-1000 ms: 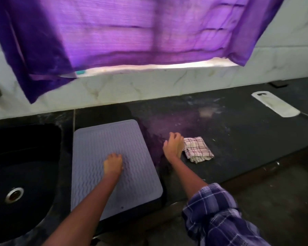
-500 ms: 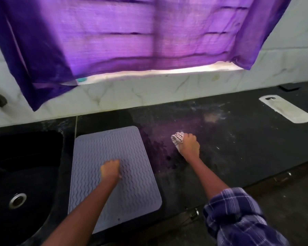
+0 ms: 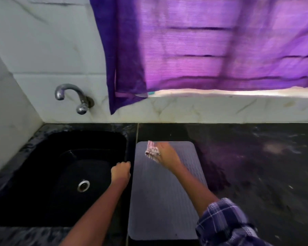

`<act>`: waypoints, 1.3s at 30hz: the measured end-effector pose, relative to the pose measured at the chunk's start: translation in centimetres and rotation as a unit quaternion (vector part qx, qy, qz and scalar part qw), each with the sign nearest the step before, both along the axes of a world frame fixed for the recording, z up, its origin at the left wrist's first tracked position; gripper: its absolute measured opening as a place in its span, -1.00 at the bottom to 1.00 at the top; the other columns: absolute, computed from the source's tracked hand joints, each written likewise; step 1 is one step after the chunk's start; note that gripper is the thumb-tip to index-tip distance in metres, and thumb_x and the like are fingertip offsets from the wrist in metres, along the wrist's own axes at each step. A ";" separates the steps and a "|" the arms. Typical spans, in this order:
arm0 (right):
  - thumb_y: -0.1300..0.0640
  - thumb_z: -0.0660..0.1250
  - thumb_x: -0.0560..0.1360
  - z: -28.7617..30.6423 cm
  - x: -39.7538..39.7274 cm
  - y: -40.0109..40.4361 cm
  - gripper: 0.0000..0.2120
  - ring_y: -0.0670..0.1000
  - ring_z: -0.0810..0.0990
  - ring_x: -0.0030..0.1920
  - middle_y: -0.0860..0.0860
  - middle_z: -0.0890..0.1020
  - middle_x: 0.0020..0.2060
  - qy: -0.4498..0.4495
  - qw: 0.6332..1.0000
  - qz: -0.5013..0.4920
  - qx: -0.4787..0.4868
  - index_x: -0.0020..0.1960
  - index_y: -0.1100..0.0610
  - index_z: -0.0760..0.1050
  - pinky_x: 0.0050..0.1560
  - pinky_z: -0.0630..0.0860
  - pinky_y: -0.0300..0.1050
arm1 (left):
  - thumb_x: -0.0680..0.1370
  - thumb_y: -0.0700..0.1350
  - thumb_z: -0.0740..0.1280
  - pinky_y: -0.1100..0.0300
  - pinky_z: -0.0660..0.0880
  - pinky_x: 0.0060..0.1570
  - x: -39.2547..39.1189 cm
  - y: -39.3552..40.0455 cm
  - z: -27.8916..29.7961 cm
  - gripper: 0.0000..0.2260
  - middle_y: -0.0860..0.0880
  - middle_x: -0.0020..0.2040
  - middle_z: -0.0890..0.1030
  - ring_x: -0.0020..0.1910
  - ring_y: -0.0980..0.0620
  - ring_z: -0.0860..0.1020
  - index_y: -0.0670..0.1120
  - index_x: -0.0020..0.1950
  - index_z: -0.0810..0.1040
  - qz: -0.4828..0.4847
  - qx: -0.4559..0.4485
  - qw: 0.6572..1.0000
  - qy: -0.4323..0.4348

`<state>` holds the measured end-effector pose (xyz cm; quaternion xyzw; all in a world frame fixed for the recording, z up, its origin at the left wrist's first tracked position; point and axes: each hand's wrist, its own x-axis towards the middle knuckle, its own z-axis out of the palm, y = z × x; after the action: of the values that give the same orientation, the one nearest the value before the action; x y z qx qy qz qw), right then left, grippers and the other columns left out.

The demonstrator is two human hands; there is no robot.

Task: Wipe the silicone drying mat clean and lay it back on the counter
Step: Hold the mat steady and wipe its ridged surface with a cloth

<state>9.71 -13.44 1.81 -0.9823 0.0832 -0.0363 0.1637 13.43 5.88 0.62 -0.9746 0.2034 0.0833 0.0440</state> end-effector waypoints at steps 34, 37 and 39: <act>0.15 0.37 0.46 -3.9 8.8 4.4 -0.78 0.10 0.60 0.07 0.11 0.65 0.01 0.197 0.978 -0.068 0.008 0.10 0.14 0.58 0.13 0.52 -0.03 | 0.46 0.16 0.39 -0.11 0.21 0.35 16.9 -5.4 -3.5 -0.51 0.07 0.32 0.46 0.34 -0.05 0.28 0.01 0.32 0.46 -0.207 0.023 0.978 0.017; 0.14 0.36 0.48 -2.0 10.5 3.8 -0.78 0.10 0.60 0.08 0.11 0.64 0.02 0.248 0.967 -0.052 -0.008 0.12 0.13 0.55 0.14 0.52 -0.03 | 0.54 0.03 0.34 -0.12 0.18 0.36 17.0 -5.7 -3.2 -0.62 0.02 0.29 0.48 0.35 -0.05 0.28 -0.03 0.32 0.46 -0.209 0.015 0.978 0.016; 0.11 0.35 0.49 -1.3 12.3 3.7 -0.74 0.14 0.59 0.09 0.13 0.63 0.05 0.173 0.981 -0.069 -0.047 0.16 0.13 0.55 0.11 0.50 -0.01 | 0.58 -0.13 0.26 -0.12 0.17 0.38 17.5 -5.9 -3.0 -0.68 -0.01 0.28 0.48 0.36 -0.06 0.27 -0.04 0.34 0.44 -0.211 0.016 0.977 0.009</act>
<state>22.00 -9.77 0.48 -0.9721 0.1766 0.1192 0.0980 30.93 0.03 -2.37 -0.9082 0.4031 0.0837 0.0748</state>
